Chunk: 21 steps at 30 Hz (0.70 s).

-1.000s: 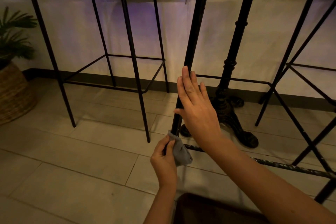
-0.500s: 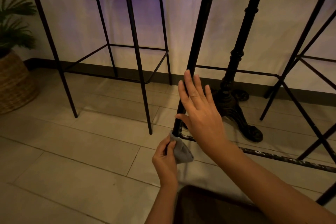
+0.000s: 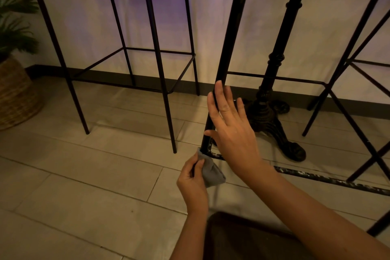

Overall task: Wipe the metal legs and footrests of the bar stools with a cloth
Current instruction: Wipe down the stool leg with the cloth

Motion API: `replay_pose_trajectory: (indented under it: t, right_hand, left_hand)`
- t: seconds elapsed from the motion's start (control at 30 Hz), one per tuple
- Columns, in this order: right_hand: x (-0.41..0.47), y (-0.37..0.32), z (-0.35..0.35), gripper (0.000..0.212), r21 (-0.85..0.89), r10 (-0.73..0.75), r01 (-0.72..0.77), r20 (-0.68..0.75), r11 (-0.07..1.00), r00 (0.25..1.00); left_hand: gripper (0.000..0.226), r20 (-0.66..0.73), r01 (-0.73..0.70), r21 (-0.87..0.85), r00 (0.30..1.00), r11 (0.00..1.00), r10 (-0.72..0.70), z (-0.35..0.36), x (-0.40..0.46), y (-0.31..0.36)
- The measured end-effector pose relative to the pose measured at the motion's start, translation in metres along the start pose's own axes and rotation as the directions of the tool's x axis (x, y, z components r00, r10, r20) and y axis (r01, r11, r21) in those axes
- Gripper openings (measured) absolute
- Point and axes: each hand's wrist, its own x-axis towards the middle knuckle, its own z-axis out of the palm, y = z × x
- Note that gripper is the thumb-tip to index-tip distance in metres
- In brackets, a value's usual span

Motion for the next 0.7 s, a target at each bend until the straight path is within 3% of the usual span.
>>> replay_pose_trajectory:
  t: [0.7]
  right_hand:
    - [0.000, -0.001, 0.001, 0.097, 0.014, 0.016, -0.016, -0.017, 1.000, 1.000]
  left_hand:
    - [0.019, -0.018, -0.019, 0.025, 1.000, 1.000, 0.020, -0.003, -0.004, -0.010]
